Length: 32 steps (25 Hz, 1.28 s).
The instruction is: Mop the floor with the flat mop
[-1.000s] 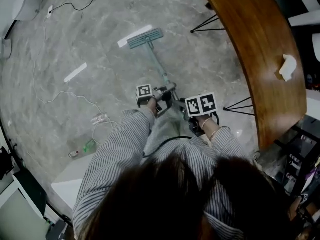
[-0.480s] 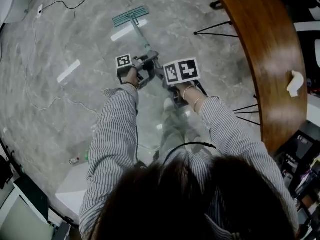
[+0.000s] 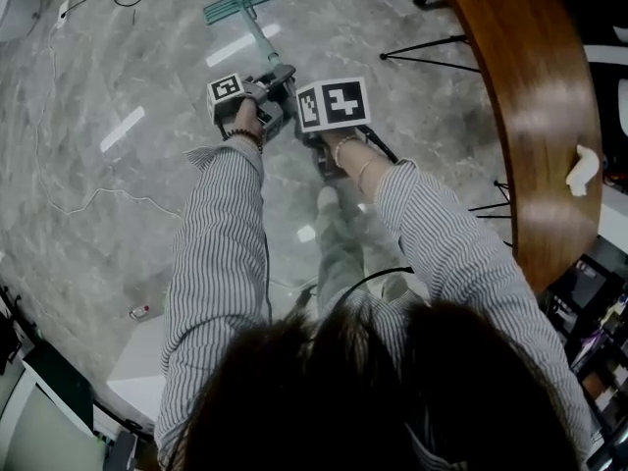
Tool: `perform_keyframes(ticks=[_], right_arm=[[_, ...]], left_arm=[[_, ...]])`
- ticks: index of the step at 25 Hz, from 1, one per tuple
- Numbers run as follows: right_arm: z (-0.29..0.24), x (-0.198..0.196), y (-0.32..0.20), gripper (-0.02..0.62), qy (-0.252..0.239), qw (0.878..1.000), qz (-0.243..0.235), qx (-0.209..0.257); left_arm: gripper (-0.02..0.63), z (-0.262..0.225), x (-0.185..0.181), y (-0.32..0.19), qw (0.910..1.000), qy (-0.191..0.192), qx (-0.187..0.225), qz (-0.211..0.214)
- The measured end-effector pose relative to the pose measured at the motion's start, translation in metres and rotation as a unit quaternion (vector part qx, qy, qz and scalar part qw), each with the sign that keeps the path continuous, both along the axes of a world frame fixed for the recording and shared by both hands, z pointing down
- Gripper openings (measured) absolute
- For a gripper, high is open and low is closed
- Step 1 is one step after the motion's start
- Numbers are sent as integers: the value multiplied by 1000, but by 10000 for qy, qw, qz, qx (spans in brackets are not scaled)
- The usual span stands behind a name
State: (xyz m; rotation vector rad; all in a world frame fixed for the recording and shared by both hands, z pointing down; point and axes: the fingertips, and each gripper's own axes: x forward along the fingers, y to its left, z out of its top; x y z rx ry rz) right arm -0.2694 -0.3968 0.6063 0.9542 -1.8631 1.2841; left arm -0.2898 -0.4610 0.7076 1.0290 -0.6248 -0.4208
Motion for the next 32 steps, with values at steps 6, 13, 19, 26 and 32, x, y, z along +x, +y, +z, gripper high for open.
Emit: perform_keyframes(ticks=[6, 13, 19, 26, 32], right_arm=[[9, -2, 7, 109, -61, 9998, -128, -138], [11, 11, 15, 107, 1, 9999, -104, -133], [3, 35, 36, 107, 83, 9993, -271, -258], [-2, 81, 100, 107, 166, 9979, -531, -326], [-5, 130, 191, 107, -52, 9968, -511, -606]], left_arm=[[149, 6, -1, 5, 9998, 40, -111, -132], [146, 13, 8, 11, 9995, -141, -111, -246], [144, 12, 28, 36, 9984, -17, -184, -527], [144, 3, 78, 102, 9992, -190, -298, -178], [142, -2, 127, 195, 9983, -188, -433, -339]])
